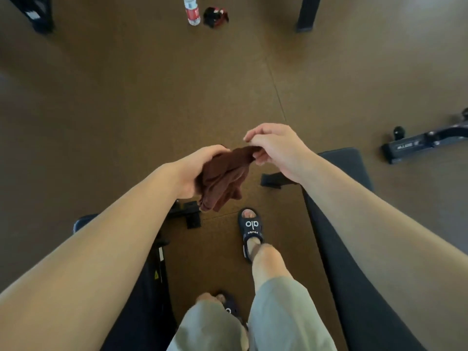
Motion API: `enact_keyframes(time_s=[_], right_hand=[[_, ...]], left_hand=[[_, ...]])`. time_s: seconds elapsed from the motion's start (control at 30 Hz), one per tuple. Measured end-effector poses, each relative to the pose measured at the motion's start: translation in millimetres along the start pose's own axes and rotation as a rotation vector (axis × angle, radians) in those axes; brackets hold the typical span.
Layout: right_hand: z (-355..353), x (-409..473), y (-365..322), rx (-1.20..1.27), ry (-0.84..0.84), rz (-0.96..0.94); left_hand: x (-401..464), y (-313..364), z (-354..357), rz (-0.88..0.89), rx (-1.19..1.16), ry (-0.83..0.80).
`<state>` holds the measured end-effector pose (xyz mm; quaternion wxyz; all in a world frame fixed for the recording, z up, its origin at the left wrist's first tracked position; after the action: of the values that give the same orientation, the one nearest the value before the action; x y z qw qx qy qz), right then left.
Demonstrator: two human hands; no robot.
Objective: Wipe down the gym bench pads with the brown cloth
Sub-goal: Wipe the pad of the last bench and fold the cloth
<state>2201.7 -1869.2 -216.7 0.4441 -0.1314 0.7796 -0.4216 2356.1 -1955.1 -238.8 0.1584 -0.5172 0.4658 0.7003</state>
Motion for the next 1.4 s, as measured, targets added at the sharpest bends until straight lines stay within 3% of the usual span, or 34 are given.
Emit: enact_keyframes(time_s=[0.07, 0.17, 0.27, 0.53, 0.67, 0.73, 0.8, 0.93, 1.07, 1.17, 1.23, 1.4], right_hand=[[-24, -21, -18, -0.049, -0.177, -0.049], [-65, -42, -43, -0.424, -0.291, -0.207], [-112, -43, -72, -0.617, -0.153, -0.367], [-240, -34, -125, -0.306, 0.027, -0.294], [-297, -43, -138, -0.241, 0.121, -0.273], [-321, -44, -143, -0.238, 0.174, -0.267], [-343, -42, -151, -0.255, 0.229, -0.27], [-392, -39, -170, -0.254, 0.37, -0.226], [-437, -30, -179, -0.255, 0.545, -0.174], [-464, -14, -183, -0.206, 0.64, -0.107], [-477, 3, -186, -0.205, 0.68, -0.052], [-498, 54, -195, -0.433, 0.73, 0.084]], left_hand=[[-18, 25, 18, 0.001, 0.051, -0.035], [-35, 65, 47, -0.038, 0.148, -0.107], [-40, 110, 75, -0.049, 0.255, -0.116], [-14, 220, 148, 0.028, 0.424, 0.008], [-10, 266, 191, 0.206, 0.713, 0.107], [-9, 291, 224, 0.425, 0.878, 0.061], [-4, 305, 256, 0.525, 0.952, -0.035], [-19, 329, 301, 0.498, 0.844, -0.203], [-16, 356, 318, 0.518, 0.893, -0.382], [18, 386, 306, 0.698, 1.177, -0.383], [44, 410, 300, 0.725, 1.253, -0.404], [95, 502, 296, 0.922, 1.44, -0.372]])
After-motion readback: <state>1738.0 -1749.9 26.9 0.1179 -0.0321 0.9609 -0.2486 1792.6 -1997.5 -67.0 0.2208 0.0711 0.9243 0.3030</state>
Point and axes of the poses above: each hand's wrist, its own x-axis towards the middle knuckle, its own z-axis out of the palm, y = z × x, the point moved 6 cm from there along x, towards the middle knuckle, and after that the axes turned 8 degrees about y, right-handed, at the moved point
